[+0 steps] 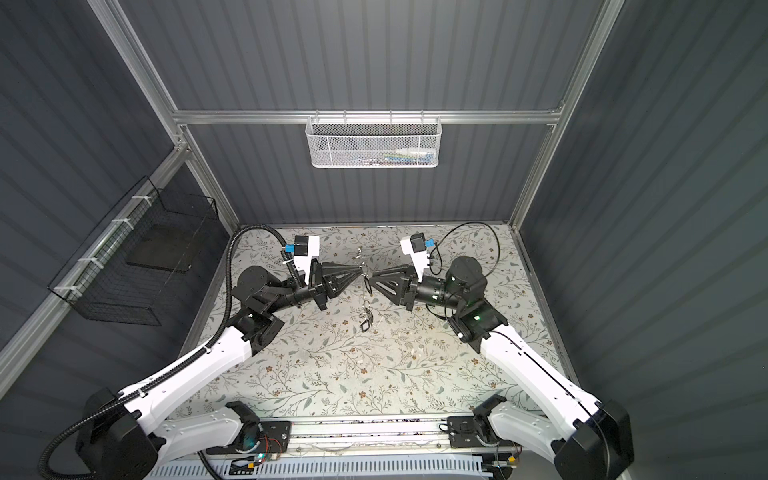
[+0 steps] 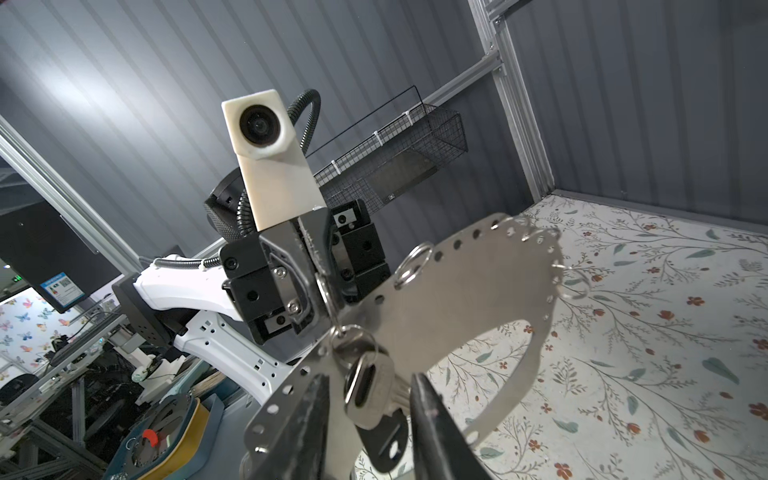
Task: Put the keys on the keyring
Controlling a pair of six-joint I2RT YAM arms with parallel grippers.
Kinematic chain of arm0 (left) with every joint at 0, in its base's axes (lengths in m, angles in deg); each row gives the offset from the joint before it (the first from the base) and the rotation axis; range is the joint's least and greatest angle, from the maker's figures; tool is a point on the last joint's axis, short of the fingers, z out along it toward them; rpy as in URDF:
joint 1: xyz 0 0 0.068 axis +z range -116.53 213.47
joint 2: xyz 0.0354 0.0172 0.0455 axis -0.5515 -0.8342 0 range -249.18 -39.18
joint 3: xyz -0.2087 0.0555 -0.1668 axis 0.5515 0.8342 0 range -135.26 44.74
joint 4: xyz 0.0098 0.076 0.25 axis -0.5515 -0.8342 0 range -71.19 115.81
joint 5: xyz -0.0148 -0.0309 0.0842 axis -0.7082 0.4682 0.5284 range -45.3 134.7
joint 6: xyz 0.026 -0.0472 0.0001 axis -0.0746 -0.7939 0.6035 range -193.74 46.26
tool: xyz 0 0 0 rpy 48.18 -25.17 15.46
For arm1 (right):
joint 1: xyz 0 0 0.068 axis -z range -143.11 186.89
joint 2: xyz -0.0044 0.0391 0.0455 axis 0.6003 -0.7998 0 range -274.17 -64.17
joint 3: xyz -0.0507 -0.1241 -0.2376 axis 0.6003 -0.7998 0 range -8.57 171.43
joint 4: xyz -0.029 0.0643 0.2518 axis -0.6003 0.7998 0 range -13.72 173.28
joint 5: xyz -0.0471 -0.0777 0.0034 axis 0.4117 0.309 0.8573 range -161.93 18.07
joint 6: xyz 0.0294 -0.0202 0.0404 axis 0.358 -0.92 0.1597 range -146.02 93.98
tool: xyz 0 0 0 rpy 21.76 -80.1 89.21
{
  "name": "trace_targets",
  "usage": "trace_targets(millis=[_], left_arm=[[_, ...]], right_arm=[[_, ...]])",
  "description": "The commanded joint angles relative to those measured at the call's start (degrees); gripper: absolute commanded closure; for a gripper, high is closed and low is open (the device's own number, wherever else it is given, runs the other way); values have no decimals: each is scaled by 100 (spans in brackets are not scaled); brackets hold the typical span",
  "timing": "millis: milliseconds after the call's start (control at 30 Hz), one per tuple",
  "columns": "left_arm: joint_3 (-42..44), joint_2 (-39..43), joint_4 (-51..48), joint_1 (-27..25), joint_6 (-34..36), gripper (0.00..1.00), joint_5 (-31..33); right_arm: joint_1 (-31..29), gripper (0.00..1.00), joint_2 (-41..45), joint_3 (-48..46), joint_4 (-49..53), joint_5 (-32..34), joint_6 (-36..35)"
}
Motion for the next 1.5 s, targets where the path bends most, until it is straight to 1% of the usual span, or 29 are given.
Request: trace_targets(millis=[0, 133, 200, 367, 467, 533, 600, 667, 800, 933, 967, 1000, 1100, 1200, 1267, 1400, 1467], left_arm=[[-16, -75, 707, -30, -363, 100, -3], [-17, -150, 874, -32, -497, 100, -78], [-18, -160, 878, -32, -517, 100, -85], [-12, -169, 896, -32, -534, 100, -78], [-16, -177, 902, -32, -541, 100, -75], [-15, -183, 883, -32, -541, 100, -63], [-14, -179, 865, -32, -532, 100, -55], [-16, -194, 867, -30, -532, 100, -44], [-77, -239, 828, -32, -566, 100, -95], [-112, -283, 799, -32, -593, 100, -136], [-117, -288, 803, -32, -593, 100, -137], [-113, -283, 803, -30, -593, 100, -136], [-124, -279, 799, -32, -600, 100, -161], [-122, -251, 752, -36, -576, 100, -141], [-113, -242, 729, -32, -550, 100, -133], [-139, -265, 720, -32, -558, 100, -154], [-154, -275, 720, -29, -567, 100, -173]], right_arm=[[-111, 67, -73, 71, -385, -148, 153], [-241, 74, -167, 121, -415, -120, 133], [-266, 74, -355, 125, -413, -88, 130], [-362, 75, -416, 192, -275, 5, 5], [-413, 73, -383, 203, -107, 87, -147], [-431, 67, -303, 132, -114, 181, -194], [-470, 66, -248, 42, -104, 305, -322], [-537, 66, -6, -15, 28, 616, -507], [-958, 64, 315, 26, 747, 1999, -1306], [-1274, 64, 410, 61, 987, 2648, -1743], [-1351, 64, 398, 100, 1079, 2971, -1859], [-1412, 64, 384, 123, 1153, 3160, -1949], [-1535, 62, 396, 104, 1222, 3588, -2086], [-1555, 62, 461, 22, 1174, 3862, -2096], [-1571, 60, 517, -31, 1152, 3995, -2102], [-1623, 60, 636, -128, 1052, 4234, -2161], [-1640, 60, 677, -172, 996, 4252, -2192]])
